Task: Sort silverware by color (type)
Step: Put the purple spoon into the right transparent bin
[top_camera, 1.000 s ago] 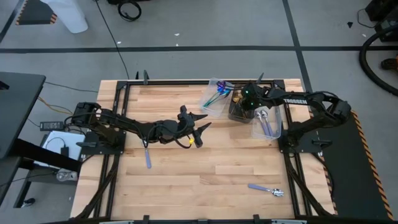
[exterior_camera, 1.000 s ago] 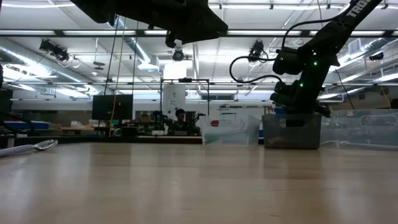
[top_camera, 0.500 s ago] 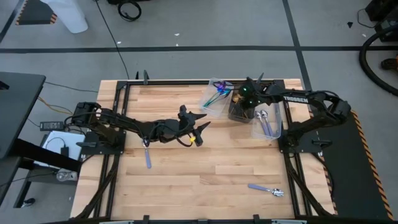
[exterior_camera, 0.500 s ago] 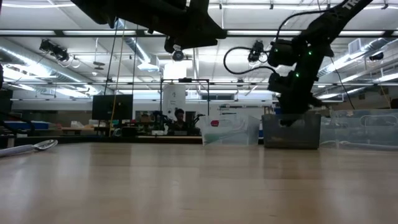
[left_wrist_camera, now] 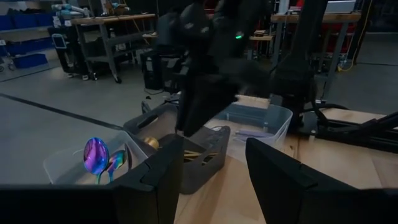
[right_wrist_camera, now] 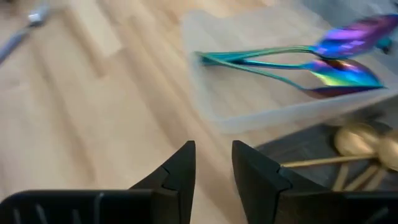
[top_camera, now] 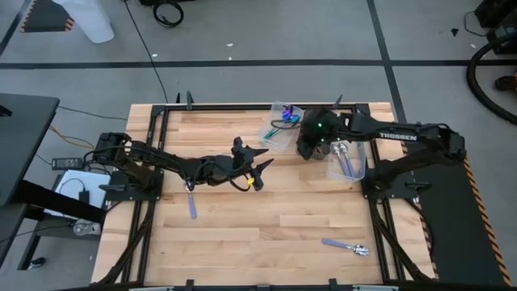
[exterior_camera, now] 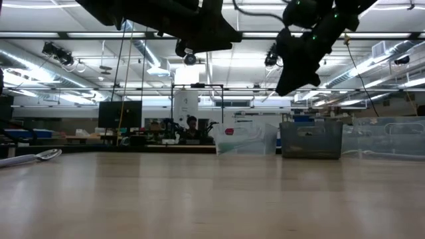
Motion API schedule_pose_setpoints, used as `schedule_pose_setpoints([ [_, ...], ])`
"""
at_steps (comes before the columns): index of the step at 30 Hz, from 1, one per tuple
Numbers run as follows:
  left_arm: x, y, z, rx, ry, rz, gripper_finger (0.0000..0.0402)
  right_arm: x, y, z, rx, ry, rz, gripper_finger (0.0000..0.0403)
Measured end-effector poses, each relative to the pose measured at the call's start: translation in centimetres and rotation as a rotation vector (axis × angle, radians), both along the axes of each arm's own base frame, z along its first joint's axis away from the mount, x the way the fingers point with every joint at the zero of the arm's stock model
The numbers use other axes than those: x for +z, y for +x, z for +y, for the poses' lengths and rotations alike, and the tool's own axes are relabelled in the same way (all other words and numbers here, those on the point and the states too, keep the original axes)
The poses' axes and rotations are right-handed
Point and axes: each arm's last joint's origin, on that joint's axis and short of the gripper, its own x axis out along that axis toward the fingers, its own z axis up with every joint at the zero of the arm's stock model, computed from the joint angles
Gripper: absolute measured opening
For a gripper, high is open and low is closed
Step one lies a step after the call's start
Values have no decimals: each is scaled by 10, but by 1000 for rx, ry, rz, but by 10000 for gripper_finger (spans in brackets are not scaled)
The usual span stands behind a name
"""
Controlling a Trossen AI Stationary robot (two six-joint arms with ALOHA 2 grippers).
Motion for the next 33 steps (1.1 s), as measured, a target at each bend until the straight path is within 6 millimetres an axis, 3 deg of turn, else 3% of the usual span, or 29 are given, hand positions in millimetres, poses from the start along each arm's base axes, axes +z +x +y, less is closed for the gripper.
schedule_pose_setpoints([
  [5,0,0,-1,-23,-3,-2,180,7,4,28,99,2,-33,114],
  [17,3,2,-3,-59,-25,-20,180,-2,14,99,336,34,27,114],
  [23,3,2,-3,-58,-23,-19,180,-2,8,137,388,-77,41,114],
  [29,3,2,-3,-58,-21,-12,180,-3,-4,174,423,-78,19,114],
  [33,3,2,-3,-57,-21,-12,180,-14,-14,192,399,-95,21,114],
])
